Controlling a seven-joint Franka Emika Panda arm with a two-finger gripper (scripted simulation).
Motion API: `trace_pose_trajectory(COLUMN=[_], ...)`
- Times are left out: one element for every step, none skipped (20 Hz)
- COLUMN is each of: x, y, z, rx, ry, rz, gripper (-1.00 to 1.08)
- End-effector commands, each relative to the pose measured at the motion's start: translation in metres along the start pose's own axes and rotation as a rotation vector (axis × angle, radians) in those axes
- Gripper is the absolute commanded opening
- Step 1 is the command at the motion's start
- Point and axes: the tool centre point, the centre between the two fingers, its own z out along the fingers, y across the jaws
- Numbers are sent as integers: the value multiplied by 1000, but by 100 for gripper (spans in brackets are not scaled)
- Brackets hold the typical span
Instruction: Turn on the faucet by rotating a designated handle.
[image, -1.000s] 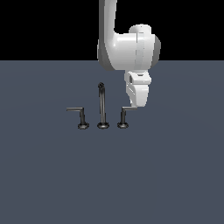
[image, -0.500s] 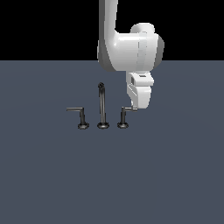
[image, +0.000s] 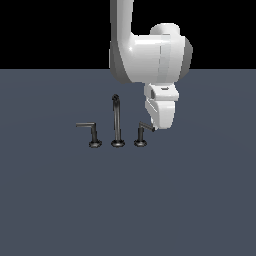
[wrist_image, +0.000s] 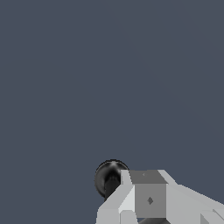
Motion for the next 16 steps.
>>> trace_pose_trajectory(x=[-2,-3,-3,0,-4,-7,-11,-14,-18,-21,-25,-29,-32,-36,-40,-43], y=[14,17,17,11,13,15,18,20,23,25,27,30,32,35,37,40], z=[0,0,0,0,0,0,0,0,0,0,0,-1,-1,-1,-1,-1], rx=[-14,-15,-15,-6,-6,-7,-8,-9,-9,-10,-11,-12,-13,-13,-14,-15], ry=[-2,-2,-2,0,0,-1,-1,-1,-1,-1,-1,-1,-2,-2,-2,-2], rz=[1,2,2,3,3,3,3,3,3,3,3,3,3,3,3,3], gripper=[-100,-100,-100,-100,-100,-100,-100,-100,-100,-100,-100,-100,-100,-100,-100,-100])
